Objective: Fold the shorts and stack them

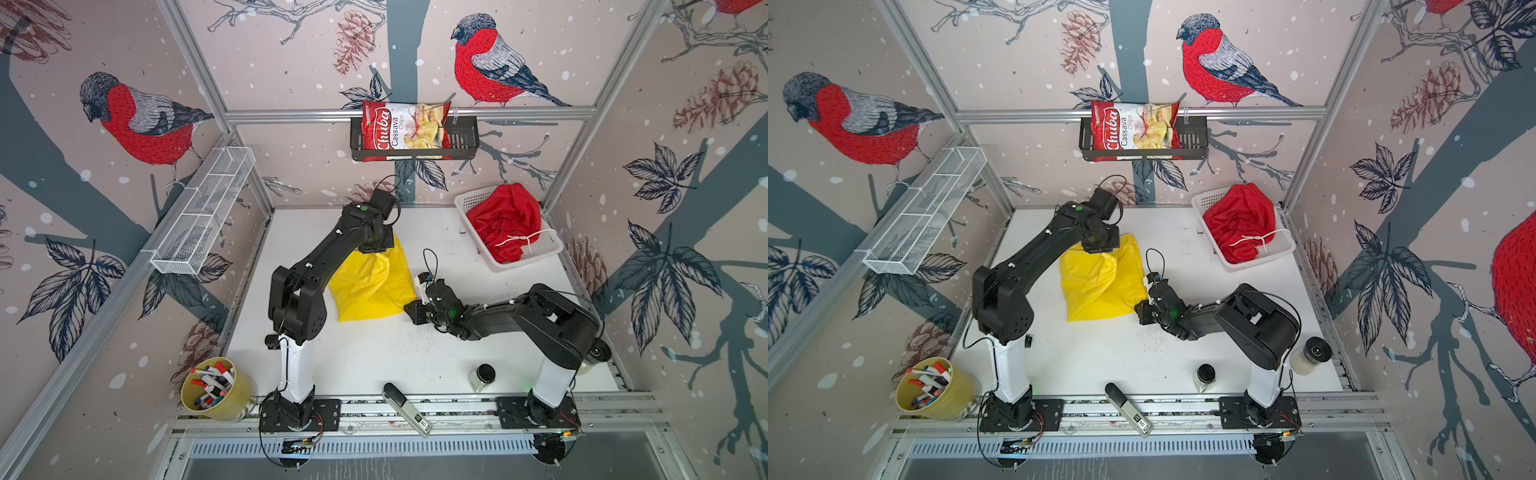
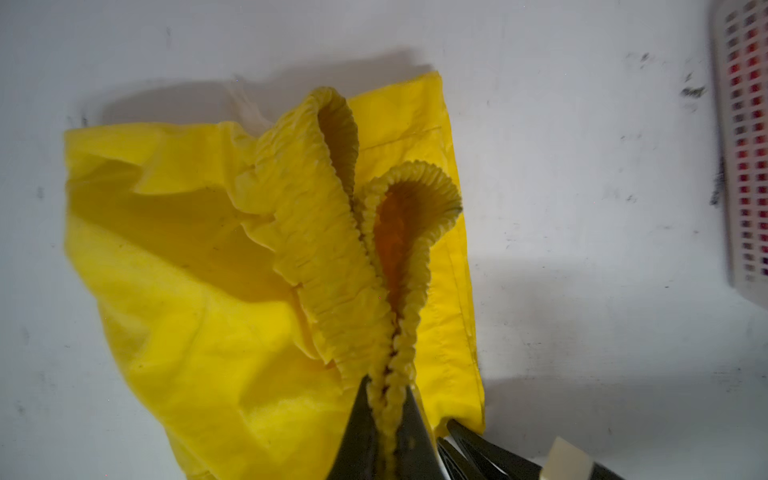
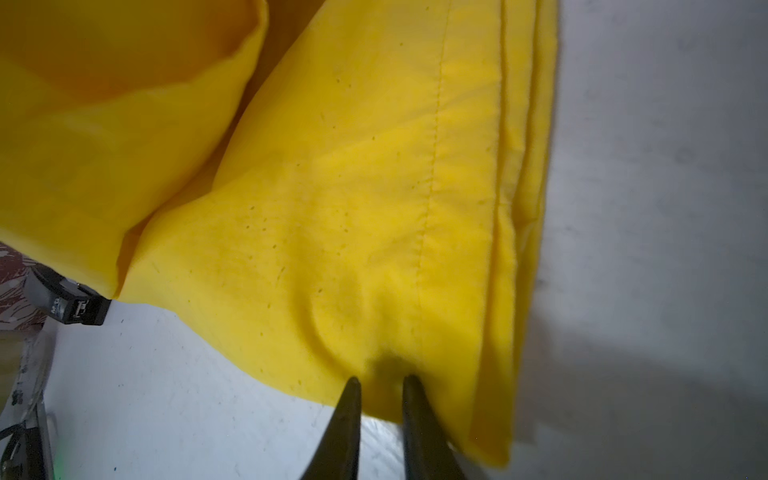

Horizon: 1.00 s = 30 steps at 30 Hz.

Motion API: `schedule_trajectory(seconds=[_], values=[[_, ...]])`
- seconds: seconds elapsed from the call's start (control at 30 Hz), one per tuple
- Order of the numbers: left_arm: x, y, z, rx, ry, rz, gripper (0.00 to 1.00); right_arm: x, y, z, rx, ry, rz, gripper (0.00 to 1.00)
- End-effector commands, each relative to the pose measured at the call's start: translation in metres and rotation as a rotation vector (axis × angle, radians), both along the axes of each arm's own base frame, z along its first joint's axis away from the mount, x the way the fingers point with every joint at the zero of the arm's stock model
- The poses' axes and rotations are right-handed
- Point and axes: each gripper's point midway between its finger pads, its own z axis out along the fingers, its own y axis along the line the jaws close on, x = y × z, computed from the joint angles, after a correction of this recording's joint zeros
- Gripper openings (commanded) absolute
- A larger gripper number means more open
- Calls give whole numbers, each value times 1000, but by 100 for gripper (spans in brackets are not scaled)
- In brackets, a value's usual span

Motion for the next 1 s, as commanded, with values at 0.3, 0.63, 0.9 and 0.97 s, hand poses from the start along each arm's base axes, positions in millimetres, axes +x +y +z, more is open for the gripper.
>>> schedule_trajectory(seconds=[0.3,0.63,0.9,0.97], values=[[-4,-58,-82,18,124,-69,67,-6,-39,3,-78,-20,-64,22],[7,-66,57,-168,-130,-85,72,27,-56,64,-30,-115,-139,25],[-11,22,36,-172,-194,89,38,74,11,139,165,-167,-16,31],[-17,35,5,-195,-139,108,31,83,35,140,211,-134,30,31]])
